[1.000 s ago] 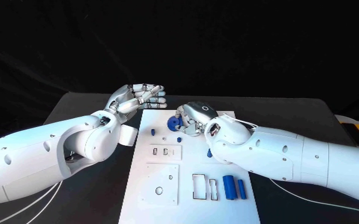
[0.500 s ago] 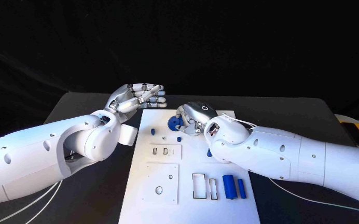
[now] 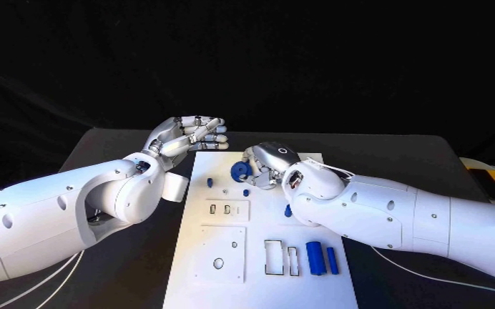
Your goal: Assemble the parts on the task board
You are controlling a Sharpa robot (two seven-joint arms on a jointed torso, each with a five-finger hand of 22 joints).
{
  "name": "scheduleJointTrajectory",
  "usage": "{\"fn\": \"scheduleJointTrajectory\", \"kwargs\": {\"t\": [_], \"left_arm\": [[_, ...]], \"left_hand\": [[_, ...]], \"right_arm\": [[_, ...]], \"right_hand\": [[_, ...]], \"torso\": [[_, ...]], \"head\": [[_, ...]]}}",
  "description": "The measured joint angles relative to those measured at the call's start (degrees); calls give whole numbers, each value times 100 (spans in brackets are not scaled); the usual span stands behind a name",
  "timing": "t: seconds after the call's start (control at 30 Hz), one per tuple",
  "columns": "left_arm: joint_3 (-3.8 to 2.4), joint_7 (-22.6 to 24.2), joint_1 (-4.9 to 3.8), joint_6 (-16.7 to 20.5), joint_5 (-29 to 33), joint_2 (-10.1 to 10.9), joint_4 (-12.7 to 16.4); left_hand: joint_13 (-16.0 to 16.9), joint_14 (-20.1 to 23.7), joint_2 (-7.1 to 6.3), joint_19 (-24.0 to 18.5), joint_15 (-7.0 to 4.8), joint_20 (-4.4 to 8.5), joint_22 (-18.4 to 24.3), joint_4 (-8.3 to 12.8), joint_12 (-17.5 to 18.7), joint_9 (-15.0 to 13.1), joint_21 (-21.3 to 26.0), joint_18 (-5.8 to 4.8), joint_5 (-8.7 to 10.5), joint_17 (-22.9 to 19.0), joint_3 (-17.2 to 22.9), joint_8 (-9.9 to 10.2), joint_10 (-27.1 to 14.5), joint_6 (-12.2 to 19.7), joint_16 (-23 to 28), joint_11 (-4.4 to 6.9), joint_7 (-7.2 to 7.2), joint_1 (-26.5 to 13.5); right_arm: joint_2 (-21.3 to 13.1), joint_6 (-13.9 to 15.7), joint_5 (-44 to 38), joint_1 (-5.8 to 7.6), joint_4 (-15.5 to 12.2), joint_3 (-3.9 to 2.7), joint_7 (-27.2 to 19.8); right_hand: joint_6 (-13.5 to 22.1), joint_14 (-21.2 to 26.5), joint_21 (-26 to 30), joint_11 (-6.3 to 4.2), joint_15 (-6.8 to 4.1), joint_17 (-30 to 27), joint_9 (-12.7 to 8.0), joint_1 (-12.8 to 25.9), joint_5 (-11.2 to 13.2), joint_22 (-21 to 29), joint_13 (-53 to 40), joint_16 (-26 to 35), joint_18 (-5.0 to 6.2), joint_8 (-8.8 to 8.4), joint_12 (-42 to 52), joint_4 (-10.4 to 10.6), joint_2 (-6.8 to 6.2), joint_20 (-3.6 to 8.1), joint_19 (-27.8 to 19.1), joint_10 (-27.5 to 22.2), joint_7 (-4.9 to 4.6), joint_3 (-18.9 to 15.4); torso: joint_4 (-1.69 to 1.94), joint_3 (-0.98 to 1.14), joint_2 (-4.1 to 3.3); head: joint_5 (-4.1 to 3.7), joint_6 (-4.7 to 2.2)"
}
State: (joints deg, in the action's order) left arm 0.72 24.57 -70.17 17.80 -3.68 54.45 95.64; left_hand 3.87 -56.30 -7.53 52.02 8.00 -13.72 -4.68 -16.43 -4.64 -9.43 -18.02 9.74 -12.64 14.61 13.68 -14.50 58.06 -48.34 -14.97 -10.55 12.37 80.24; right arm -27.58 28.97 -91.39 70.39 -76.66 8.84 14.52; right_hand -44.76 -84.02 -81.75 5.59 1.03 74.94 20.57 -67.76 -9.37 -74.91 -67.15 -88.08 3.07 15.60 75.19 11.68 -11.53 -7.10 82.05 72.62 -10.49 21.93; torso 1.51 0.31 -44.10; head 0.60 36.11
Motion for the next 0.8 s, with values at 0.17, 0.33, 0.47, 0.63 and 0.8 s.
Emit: {"fn": "scheduleJointTrajectory", "kwargs": {"t": [0.17,0.33,0.47,0.63,0.8], "left_arm": [[0,-4,0,0,0,6,8],[0,-8,0,-1,0,17,14],[0,-9,0,-1,0,33,9],[0,-10,0,-1,1,60,-7],[0,-10,0,-1,1,31,-36]], "left_hand": [[0,0,0,0,0,0,0,0,0,0,0,0,0,5,0,0,0,0,0,0,0,0],[0,0,0,0,0,0,0,0,0,0,0,0,0,5,0,0,0,0,0,0,0,0],[0,0,0,0,0,0,0,0,0,0,0,0,0,5,0,0,0,0,0,0,0,0],[0,0,0,0,0,0,-1,0,0,0,0,1,0,5,0,0,0,0,0,0,0,0],[0,0,0,0,0,0,-1,0,0,0,0,0,0,4,0,0,0,0,0,0,0,0]], "right_arm": [[-137,0,51,0,-126,0,-24],[-420,37,127,20,-388,0,-65],[-754,95,264,112,-674,-12,-128],[-983,107,555,251,-870,-27,-219],[-978,30,853,292,-892,-26,-297]], "right_hand": [[0,0,0,0,0,0,11,29,-116,0,-37,0,0,0,0,43,29,0,0,0,0,-44],[-37,0,0,-15,0,-1,39,38,-215,1,-122,0,0,0,51,50,38,-21,21,16,36,-50],[-59,0,0,-10,0,-1,39,-12,-250,1,-166,0,0,0,78,25,87,-21,21,54,16,-25],[-59,0,-44,-11,0,-1,36,-39,-250,-4,-213,-23,1,-42,103,10,113,-27,55,96,16,-9],[22,0,-63,-8,0,-1,-8,-62,-273,-4,-285,-23,0,-144,151,17,136,-39,84,179,18,31]], "torso": [[-3,0,1],[-3,2,4],[-13,6,10],[-53,12,21],[-79,21,35]], "head": [[5,-2],[1,-2],[-4,-14],[8,-35],[21,-45]]}}
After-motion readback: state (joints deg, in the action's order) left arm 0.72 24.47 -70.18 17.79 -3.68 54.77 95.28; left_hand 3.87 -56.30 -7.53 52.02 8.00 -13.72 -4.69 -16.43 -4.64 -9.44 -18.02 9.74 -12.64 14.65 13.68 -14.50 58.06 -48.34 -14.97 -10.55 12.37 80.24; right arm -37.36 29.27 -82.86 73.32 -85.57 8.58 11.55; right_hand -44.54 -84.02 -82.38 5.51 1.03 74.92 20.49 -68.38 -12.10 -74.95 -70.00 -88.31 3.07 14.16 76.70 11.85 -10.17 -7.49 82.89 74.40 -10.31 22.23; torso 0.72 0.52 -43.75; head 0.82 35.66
